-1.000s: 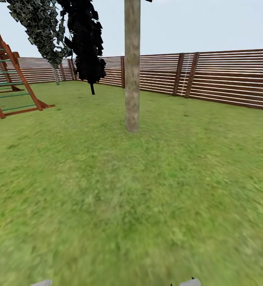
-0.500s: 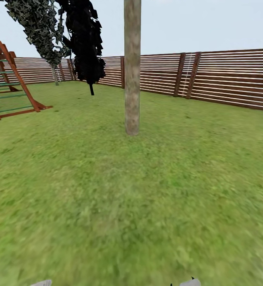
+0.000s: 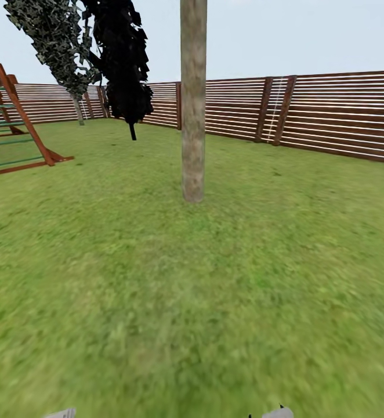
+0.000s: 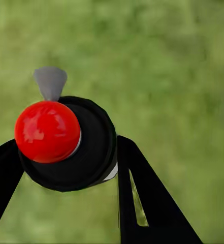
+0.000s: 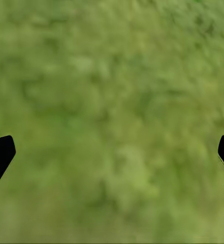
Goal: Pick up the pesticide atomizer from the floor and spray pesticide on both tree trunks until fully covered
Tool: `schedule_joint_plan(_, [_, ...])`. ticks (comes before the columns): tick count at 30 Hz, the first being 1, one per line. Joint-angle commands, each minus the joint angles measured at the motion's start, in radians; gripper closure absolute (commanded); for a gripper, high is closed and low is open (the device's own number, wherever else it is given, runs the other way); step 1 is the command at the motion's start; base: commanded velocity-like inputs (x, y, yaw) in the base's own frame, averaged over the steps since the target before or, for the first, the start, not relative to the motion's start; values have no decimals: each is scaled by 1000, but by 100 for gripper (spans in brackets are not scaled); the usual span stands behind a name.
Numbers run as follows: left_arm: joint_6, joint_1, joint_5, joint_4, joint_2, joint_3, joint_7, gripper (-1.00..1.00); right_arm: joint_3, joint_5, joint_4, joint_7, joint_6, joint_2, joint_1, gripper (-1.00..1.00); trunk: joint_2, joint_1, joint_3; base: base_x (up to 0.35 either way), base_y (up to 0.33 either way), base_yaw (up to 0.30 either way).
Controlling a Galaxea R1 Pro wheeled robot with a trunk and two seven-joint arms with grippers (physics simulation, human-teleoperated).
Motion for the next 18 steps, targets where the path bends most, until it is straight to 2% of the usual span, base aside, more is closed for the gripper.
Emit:
schedule_joint_plan(1, [0,0,0,0,0,0,0,100,0,0,0,0,0,0,0,-100,0,0,0,338,0,0])
schedule_joint_plan(15, [0,0,0,0,0,0,0,100,0,-2,0,0,0,2,0,-100,0,0,0,339,0,0])
schedule_joint_plan(18, [0,1,0,0,0,0,0,100,0,-2,0,0,0,3,0,-100,0,0,1,338,0,-140])
